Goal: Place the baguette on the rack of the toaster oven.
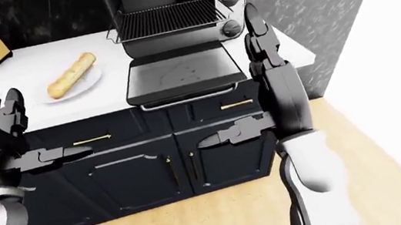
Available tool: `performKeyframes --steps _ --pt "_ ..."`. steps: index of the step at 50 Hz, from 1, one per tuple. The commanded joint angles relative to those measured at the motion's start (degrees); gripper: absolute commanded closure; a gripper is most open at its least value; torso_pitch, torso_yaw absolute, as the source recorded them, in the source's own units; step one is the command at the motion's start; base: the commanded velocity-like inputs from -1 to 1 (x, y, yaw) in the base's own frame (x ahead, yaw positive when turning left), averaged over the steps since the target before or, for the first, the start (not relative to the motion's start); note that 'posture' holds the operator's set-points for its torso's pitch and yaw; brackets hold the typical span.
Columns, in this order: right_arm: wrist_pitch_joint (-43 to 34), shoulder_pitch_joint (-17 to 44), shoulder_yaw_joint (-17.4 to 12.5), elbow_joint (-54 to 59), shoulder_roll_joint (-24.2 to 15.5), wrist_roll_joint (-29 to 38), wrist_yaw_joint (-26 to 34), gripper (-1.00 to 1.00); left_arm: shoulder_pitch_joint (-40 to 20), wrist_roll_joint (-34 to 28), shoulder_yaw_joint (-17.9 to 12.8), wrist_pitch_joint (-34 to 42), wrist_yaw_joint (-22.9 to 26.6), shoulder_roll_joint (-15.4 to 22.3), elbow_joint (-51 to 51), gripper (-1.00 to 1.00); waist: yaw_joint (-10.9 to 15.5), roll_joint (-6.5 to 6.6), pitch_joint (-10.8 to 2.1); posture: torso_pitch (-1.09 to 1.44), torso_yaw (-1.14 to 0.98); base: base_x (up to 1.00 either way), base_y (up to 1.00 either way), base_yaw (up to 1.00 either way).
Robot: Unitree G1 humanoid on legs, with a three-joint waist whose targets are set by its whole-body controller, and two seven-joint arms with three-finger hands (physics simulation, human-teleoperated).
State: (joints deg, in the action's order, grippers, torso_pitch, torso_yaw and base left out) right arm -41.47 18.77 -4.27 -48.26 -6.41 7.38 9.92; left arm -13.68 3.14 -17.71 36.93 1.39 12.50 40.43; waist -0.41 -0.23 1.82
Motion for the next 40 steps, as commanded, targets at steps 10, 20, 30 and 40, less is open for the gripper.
performKeyframes --steps 10,20,30,40 --pt "1.6 1.3 0.7 -1.0 0.2 -0.4 0.2 -1.00 -0.3 -0.3 -1.2 -1.9 0.1 0.6 1.5 -1.00 -0.2 4.77 -0.53 0.00 0.00 0.03 0.30 0.00" --pt "2.7 1.2 0.5 0.0 0.4 -0.2 -0.1 -1.00 0.0 -0.6 -0.8 -2.8 0.0 0.2 0.7 -1.00 -0.1 -0.70 -0.43 0.00 0.00 0.03 0.31 0.00" --pt "3.4 1.2 0.4 0.7 0.3 -0.5 -0.2 -1.00 -0.6 -1.3 0.1 -2.0 0.2 0.3 0.7 -1.00 -0.2 -0.36 -0.74 0.00 0.00 0.03 0.32 0.00" --pt "3.9 1.1 0.7 0.9 0.5 -0.6 -0.4 -1.00 -0.7 -1.5 -0.1 -2.0 0.4 0.2 0.9 -1.00 -0.1 3.17 -0.92 0.00 0.00 0.03 0.40 0.00"
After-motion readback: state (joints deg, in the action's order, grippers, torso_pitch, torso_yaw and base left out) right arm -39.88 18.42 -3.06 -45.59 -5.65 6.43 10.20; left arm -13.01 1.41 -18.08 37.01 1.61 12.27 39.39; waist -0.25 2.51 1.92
